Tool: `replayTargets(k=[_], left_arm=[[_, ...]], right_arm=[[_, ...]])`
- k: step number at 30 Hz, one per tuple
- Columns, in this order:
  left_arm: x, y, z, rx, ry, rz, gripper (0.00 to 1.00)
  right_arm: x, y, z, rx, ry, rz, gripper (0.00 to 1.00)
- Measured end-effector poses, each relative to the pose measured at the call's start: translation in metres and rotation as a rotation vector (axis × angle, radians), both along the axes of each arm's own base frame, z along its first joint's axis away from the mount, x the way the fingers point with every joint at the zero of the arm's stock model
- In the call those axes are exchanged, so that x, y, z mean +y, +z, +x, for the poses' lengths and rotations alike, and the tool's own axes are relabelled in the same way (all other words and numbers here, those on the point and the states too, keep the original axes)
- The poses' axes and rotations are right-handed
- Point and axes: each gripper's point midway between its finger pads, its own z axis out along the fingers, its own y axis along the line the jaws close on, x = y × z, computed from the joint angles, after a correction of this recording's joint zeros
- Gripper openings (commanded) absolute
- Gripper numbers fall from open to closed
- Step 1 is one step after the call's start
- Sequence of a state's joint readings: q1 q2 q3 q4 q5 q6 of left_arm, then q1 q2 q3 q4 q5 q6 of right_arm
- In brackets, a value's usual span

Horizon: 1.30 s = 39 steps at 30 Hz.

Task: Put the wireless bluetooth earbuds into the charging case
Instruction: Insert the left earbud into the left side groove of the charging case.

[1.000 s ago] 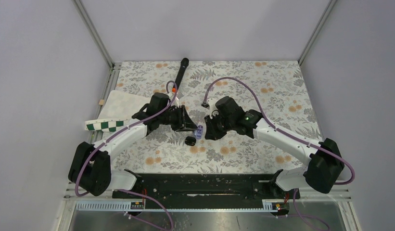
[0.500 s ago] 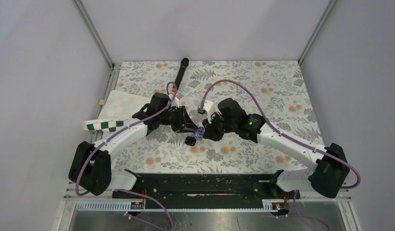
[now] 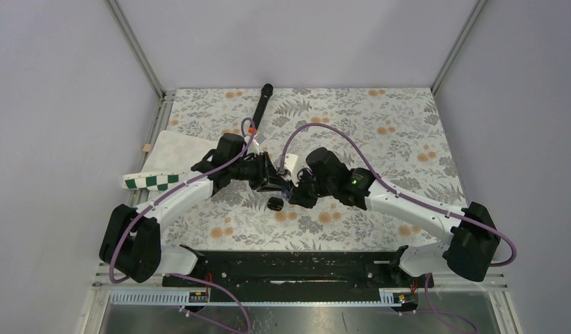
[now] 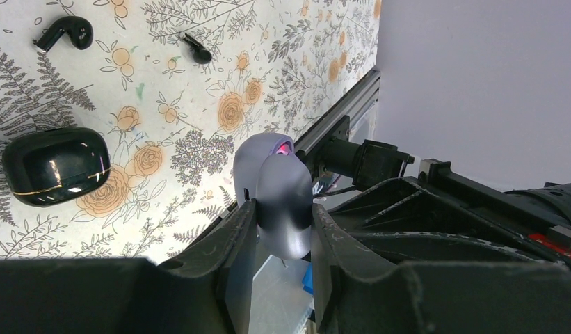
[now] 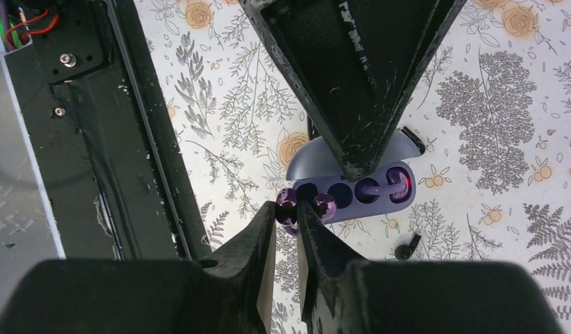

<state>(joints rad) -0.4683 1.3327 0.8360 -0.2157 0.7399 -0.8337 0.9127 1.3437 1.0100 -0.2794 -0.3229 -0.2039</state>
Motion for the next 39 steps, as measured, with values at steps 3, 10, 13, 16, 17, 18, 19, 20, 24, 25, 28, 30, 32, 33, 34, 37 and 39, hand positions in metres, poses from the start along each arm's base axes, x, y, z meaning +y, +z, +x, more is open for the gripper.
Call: replayTargets(k=[3, 10, 13, 16, 17, 18, 19, 20, 24, 25, 28, 30, 32, 33, 34, 37, 39], left_arm=[[0.0001, -0.0004, 0.0, 0.0, 0.001, 0.001, 0.0], [0.0004, -0.0006, 0.0, 0.0, 0.0, 0.001, 0.0], [0.0003, -0.0004, 0.0001, -0.001, 0.0, 0.0, 0.0], [0.0002, -0.0002, -0.0001, 0.0, 0.0, 0.0, 0.0], [0.0002, -0.0002, -0.0001, 0.0, 0.0, 0.0, 0.0], [0.0002, -0.0003, -0.0001, 0.0, 0.0, 0.0, 0.0], [0.0003, -0.0006, -0.0002, 0.001, 0.0, 0.001, 0.0], [0.0006, -0.0012, -0.0001, 0.001, 0.001, 0.002, 0.0], [0.0015, -0.0035, -0.001, 0.007, 0.002, 0.005, 0.0], [0.0016, -0.0038, -0.0012, 0.008, 0.002, 0.005, 0.0], [0.0016, -0.0041, -0.0015, 0.011, 0.002, 0.004, 0.0], [0.0014, -0.0038, -0.0016, 0.012, 0.002, 0.003, 0.0], [0.0012, -0.0034, -0.0017, 0.011, 0.0, 0.001, 0.0], [0.0011, -0.0032, -0.0017, 0.01, 0.0, 0.0, 0.0], [0.0011, -0.0031, -0.0016, 0.009, 0.0, -0.001, 0.0], [0.001, -0.003, -0.0014, 0.008, 0.0, -0.001, 0.0], [0.0009, -0.003, -0.0014, 0.008, -0.001, -0.001, 0.0]], right_arm=[[-0.0002, -0.002, 0.0014, -0.014, -0.001, -0.012, 0.17], [-0.0027, -0.003, 0.0072, -0.049, -0.017, -0.032, 0.17], [-0.0035, -0.0034, 0.0087, -0.058, -0.022, -0.038, 0.17], [-0.0034, -0.0036, 0.0087, -0.062, -0.018, -0.04, 0.17], [-0.0032, -0.0038, 0.0089, -0.064, -0.018, -0.042, 0.17], [-0.0026, -0.0042, 0.009, -0.065, -0.016, -0.045, 0.18], [-0.0021, -0.0047, 0.0091, -0.066, -0.014, -0.047, 0.18], [-0.0016, -0.0056, 0.0093, -0.066, -0.012, -0.05, 0.19], [-0.0004, -0.0073, 0.0078, -0.061, -0.004, -0.061, 0.29], [-0.0002, -0.0072, 0.0076, -0.06, -0.003, -0.064, 0.32], [0.0004, -0.0062, 0.0064, -0.055, -0.001, -0.07, 0.33], [0.0011, -0.0054, 0.0056, -0.054, 0.001, -0.07, 0.34], [0.0014, -0.0048, 0.0056, -0.053, 0.0, -0.068, 0.35], [0.0015, -0.0046, 0.0056, -0.053, -0.001, -0.067, 0.35], [0.0016, -0.0046, 0.0054, -0.052, -0.002, -0.067, 0.35], [0.0017, -0.0046, 0.0052, -0.048, -0.005, -0.066, 0.35], [0.0017, -0.0046, 0.005, -0.046, -0.006, -0.065, 0.36]])
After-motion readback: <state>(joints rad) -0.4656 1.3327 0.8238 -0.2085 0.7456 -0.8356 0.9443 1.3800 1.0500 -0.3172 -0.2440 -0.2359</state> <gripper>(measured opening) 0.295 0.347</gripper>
